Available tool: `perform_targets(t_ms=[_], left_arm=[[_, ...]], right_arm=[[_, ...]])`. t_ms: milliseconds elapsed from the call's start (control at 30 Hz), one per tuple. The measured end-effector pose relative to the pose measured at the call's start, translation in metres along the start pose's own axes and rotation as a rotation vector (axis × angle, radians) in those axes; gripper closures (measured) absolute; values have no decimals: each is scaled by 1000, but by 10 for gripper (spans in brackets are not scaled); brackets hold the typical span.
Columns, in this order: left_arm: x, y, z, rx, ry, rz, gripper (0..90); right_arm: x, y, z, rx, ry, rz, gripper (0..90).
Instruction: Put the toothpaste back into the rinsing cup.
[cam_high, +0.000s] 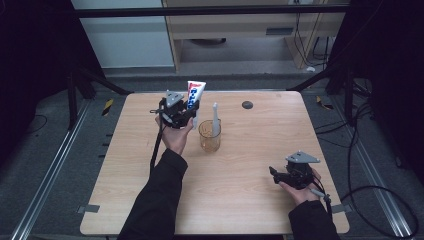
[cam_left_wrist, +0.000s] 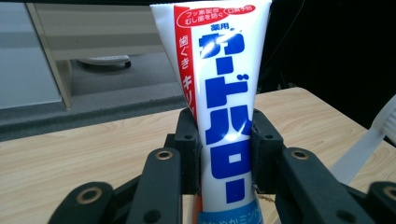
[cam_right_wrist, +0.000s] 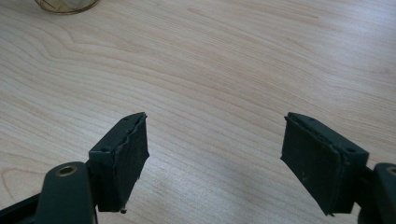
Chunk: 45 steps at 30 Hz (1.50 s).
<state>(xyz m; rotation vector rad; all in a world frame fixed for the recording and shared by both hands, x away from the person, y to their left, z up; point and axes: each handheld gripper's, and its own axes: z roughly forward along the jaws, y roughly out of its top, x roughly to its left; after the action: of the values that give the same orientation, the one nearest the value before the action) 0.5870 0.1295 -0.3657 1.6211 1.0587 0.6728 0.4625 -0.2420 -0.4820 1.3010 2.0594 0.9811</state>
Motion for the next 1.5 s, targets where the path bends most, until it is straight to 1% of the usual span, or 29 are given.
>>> perform_targets(t_ms=[167,300,467,700,800,1000,1100,1200,1433,1500], left_arm=[[-6,0,7,-11,-5,10,689],[-10,-2,12,-14,-16,1,690],[-13,-6,18,-9,-24,4,690],[-18,-6,19,-47,-30,7,689],[-21,-7,20,-54,-31,15,689],[-23,-14,25,-54,-38,8,689],[-23,-18,28,-55,-36,11,688],[-24,-23,30,-60,-39,11,688],[-27,-27,34,-53,-45,22,688],[-27,-29,35,-53,-45,20,687]], right_arm=[[0,0,1,-2,-3,-10,226],[0,0,1,-4,-2,-14,226],[0,-1,1,-5,-3,-15,226],[0,-1,1,-5,-2,-15,226],[0,-1,1,-8,0,-20,226],[0,-1,1,-9,-4,-21,226],[0,-1,2,-9,-2,-28,227],[0,-1,2,-6,-1,-26,227],[1,-1,2,-4,0,-22,227],[1,-1,2,-2,0,-22,228]])
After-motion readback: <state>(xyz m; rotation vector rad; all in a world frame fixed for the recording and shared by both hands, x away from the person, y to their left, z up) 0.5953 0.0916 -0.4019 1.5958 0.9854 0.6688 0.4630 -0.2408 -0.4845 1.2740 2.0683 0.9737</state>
